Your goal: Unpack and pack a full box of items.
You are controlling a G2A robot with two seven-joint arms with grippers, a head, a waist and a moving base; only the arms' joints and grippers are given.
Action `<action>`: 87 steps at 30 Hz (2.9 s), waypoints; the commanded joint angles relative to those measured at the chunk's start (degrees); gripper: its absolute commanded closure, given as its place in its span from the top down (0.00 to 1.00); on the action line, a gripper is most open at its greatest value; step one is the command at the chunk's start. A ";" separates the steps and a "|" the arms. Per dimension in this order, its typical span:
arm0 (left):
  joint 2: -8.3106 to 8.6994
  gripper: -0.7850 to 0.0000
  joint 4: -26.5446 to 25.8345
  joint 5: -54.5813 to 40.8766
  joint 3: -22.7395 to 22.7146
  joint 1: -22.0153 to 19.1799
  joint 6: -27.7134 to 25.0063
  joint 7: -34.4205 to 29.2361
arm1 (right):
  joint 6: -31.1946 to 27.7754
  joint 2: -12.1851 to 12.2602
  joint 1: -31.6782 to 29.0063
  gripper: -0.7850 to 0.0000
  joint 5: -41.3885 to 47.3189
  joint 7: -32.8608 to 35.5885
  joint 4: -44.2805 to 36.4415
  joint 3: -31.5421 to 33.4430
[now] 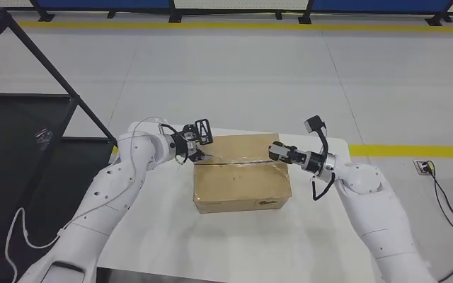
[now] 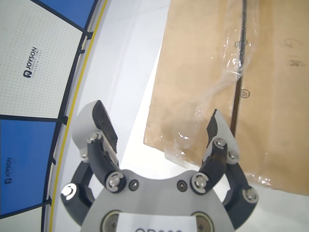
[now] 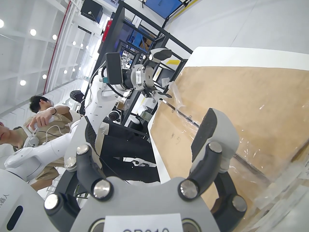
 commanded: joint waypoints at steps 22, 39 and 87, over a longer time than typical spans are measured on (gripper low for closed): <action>-1.83 0.00 7.52 1.41 5.57 -5.46 -4.92 7.77 | 0.11 0.86 -0.83 1.00 1.19 -0.96 -0.84 -0.28; 3.74 0.00 -9.04 4.90 -3.51 5.95 -3.25 6.18 | -0.03 0.36 2.95 1.00 2.83 0.19 1.28 -3.45; 8.85 1.00 -28.33 -1.57 -20.62 27.12 12.55 -4.06 | 3.48 -4.27 12.67 1.00 8.15 0.51 13.00 -14.58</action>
